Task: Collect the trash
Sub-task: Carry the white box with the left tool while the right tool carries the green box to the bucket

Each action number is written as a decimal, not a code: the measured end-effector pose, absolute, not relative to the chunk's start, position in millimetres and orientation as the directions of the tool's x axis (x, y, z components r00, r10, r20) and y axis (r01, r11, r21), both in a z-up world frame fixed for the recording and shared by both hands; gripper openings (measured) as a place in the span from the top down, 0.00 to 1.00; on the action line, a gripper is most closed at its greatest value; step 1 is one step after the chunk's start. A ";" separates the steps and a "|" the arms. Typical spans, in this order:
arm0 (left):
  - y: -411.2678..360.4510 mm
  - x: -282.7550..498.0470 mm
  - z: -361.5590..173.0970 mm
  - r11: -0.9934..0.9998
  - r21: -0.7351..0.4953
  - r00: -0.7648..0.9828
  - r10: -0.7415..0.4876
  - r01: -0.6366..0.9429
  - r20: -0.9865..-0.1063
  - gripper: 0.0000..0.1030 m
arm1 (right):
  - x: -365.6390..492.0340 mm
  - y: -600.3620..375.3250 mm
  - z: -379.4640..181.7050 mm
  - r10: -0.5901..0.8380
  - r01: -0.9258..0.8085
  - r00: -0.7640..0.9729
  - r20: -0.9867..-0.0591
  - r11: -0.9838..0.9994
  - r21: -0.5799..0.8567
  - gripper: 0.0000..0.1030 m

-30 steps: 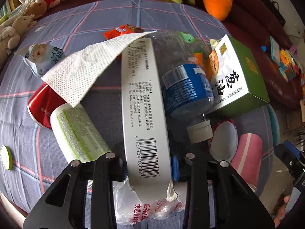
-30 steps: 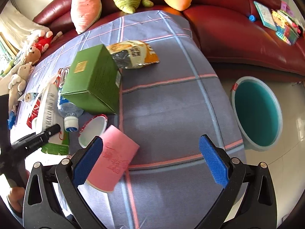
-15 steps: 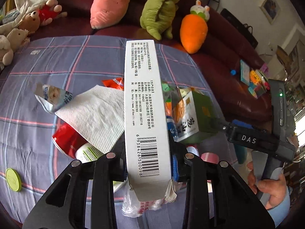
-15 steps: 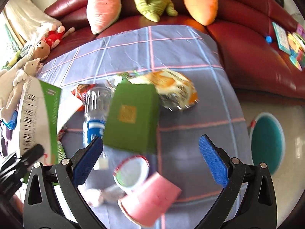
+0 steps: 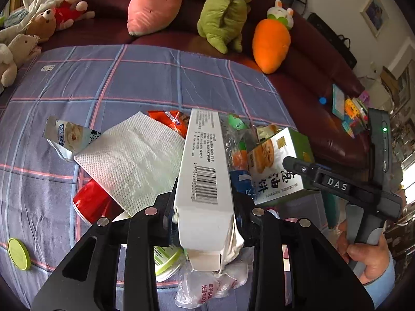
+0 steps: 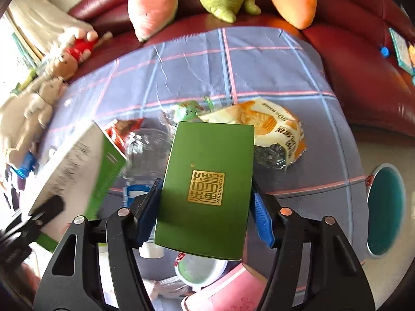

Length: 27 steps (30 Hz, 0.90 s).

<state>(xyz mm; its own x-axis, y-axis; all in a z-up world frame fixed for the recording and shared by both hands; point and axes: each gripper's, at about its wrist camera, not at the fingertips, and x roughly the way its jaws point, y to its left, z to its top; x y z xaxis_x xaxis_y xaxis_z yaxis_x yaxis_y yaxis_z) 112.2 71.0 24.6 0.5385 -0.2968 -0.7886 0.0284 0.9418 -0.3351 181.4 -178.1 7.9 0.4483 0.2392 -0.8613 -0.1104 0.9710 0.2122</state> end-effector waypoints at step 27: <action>36.4 89.1 47.4 0.984 -0.179 0.558 -0.161 0.024 -0.814 0.68 | 122.1 -266.7 64.8 0.329 -0.091 0.592 -0.735 0.934 0.345 0.41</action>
